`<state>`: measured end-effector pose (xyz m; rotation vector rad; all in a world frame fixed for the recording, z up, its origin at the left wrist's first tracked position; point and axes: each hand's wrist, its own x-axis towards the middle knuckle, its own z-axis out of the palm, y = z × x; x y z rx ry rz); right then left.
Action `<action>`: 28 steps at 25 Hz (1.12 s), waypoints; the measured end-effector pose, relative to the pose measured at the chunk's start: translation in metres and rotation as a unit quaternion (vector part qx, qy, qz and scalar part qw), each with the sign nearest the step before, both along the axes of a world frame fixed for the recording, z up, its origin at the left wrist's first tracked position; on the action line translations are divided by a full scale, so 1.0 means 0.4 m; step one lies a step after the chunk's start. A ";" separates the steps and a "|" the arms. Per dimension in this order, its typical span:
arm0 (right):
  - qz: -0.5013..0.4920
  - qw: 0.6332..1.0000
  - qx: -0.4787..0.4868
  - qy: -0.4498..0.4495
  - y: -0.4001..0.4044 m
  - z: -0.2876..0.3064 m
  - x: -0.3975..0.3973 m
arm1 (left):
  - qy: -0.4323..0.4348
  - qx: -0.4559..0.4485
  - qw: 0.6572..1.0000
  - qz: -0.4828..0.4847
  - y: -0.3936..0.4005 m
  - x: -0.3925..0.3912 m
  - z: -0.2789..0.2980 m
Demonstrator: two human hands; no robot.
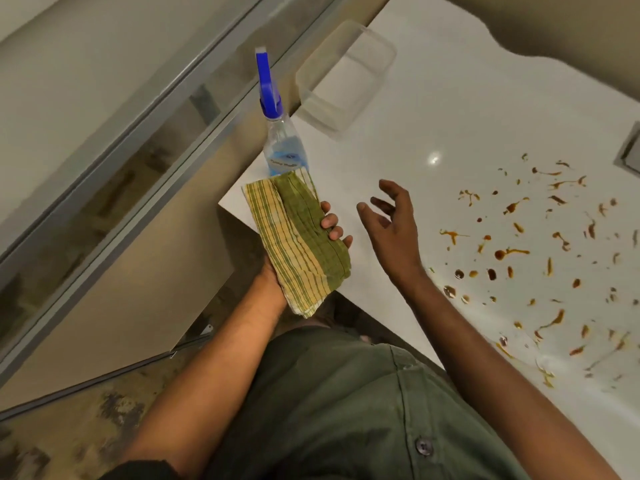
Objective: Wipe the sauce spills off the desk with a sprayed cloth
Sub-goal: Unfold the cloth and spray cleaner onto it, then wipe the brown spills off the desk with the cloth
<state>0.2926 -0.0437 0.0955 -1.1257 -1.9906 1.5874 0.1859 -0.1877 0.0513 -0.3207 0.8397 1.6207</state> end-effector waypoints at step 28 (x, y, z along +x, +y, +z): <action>-0.077 0.941 -0.320 0.074 -0.085 -0.040 0.797 | 0.000 -0.048 0.954 -0.294 0.205 0.604 0.030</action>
